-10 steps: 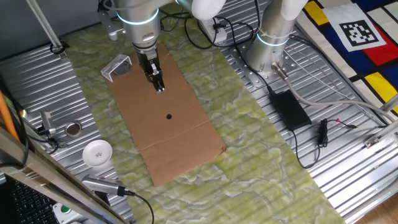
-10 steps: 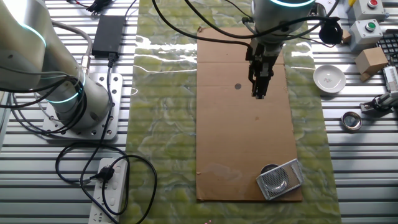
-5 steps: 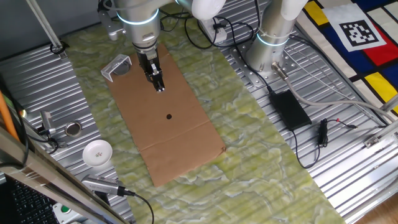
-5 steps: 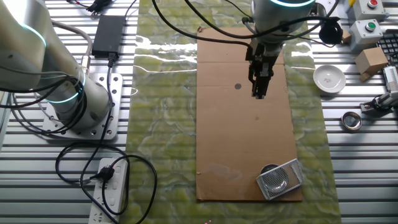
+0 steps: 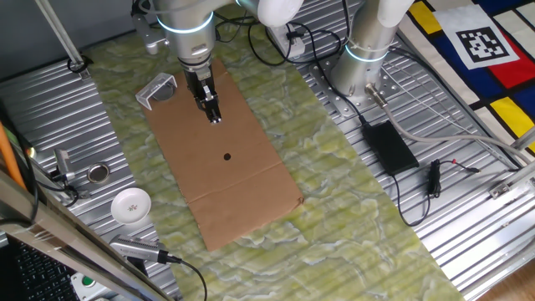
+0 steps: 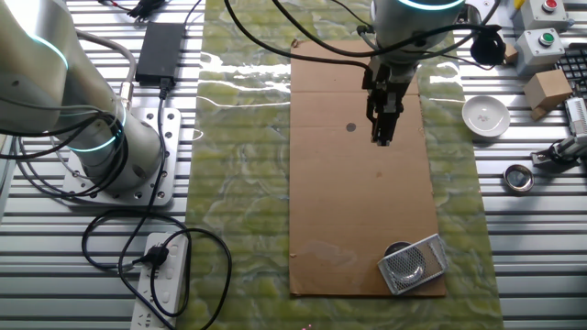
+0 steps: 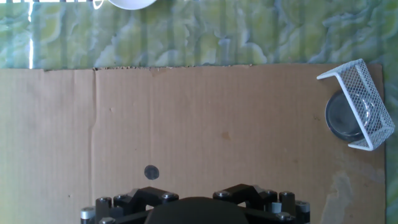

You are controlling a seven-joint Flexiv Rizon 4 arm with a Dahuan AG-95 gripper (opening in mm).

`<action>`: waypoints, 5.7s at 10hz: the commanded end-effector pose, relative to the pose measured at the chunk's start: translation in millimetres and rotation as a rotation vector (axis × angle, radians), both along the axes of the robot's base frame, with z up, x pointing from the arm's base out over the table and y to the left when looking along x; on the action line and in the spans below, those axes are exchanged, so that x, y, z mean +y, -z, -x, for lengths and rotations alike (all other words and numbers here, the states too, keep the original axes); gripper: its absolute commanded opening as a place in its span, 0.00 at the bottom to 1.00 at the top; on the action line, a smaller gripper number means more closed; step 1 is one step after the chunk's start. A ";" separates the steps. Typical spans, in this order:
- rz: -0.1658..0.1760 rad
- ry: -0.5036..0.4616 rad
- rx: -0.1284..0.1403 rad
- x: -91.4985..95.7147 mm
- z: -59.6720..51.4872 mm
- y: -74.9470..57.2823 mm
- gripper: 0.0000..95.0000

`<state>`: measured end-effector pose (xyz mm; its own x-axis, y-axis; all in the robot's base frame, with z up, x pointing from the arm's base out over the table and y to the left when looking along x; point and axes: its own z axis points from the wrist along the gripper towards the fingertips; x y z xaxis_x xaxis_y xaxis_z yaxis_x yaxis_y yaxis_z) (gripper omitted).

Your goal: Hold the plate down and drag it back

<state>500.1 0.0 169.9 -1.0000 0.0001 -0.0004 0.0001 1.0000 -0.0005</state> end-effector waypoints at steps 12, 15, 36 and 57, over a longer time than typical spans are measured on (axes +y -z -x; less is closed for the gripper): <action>0.142 -0.645 0.096 -10.1 -12.8 23.5 0.00; 0.220 -0.785 0.136 -39.8 -36.1 56.0 0.00; 0.196 -1.122 0.144 -129.3 -58.2 51.0 0.00; 0.368 -1.300 0.223 -169.6 -56.3 109.4 0.00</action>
<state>556.3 -170.0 58.6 -0.2554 -0.8939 0.3683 -0.9658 0.2187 -0.1390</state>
